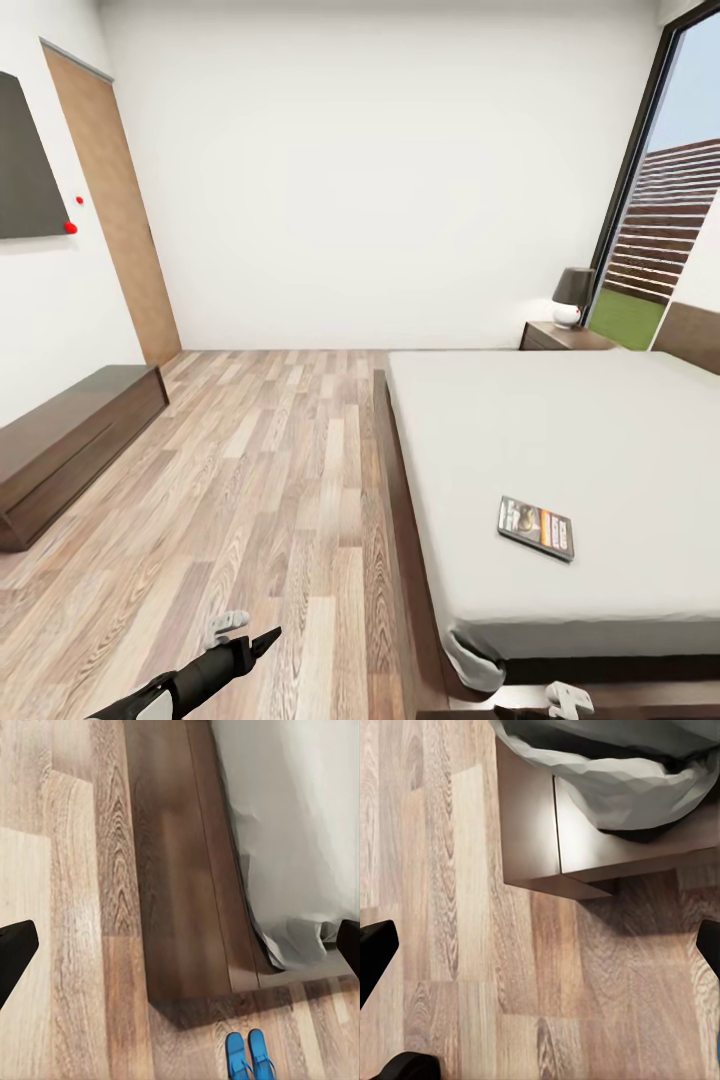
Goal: In the bedroom, move the book from the bed onto either nightstand, and place the two sandals side by side next to the bed.
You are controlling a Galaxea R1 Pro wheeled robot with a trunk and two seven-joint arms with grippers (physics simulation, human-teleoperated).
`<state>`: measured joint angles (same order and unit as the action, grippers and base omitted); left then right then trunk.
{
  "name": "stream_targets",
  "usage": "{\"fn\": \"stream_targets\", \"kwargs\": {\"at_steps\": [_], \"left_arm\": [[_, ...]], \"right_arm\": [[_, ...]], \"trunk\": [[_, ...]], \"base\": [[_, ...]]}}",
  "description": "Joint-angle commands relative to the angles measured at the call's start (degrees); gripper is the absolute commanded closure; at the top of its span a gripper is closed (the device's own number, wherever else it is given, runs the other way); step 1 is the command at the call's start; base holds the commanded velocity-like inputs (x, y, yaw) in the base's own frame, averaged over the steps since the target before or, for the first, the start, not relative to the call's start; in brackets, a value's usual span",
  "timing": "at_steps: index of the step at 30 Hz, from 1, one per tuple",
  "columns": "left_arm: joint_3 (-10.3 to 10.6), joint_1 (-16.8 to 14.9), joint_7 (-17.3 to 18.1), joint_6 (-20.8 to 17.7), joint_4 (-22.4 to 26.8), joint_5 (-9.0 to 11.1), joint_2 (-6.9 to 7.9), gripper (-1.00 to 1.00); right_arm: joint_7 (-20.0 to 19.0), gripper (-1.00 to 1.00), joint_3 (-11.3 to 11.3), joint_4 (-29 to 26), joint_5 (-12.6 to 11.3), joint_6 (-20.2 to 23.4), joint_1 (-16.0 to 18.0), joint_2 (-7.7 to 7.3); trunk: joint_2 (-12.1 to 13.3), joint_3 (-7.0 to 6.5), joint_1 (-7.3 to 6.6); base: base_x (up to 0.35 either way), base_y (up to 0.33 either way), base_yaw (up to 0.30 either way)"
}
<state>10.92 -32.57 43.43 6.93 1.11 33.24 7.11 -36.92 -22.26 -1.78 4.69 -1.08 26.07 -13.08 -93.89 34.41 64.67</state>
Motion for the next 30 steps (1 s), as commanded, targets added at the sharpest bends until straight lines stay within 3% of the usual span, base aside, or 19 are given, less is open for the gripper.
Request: {"fn": "stream_targets", "kwargs": {"at_steps": [1,30], "left_arm": [[0.5,-0.04,0.08,0.44,-0.06,0.24,0.01,-1.0],[0.51,-0.04,0.08,0.43,-0.06,0.24,0.0,-1.0]], "right_arm": [[-0.17,-1.0,-0.42,0.03,0.5,-0.11,0.03,-0.01],[-0.17,-1.0,-0.42,0.03,0.5,-0.11,0.04,-0.01]], "trunk": [[0.39,-0.13,-0.23],[12.02,-5.33,-6.6]], "base": [[0.0,0.0,0.0],[0.0,0.0,0.0]]}}
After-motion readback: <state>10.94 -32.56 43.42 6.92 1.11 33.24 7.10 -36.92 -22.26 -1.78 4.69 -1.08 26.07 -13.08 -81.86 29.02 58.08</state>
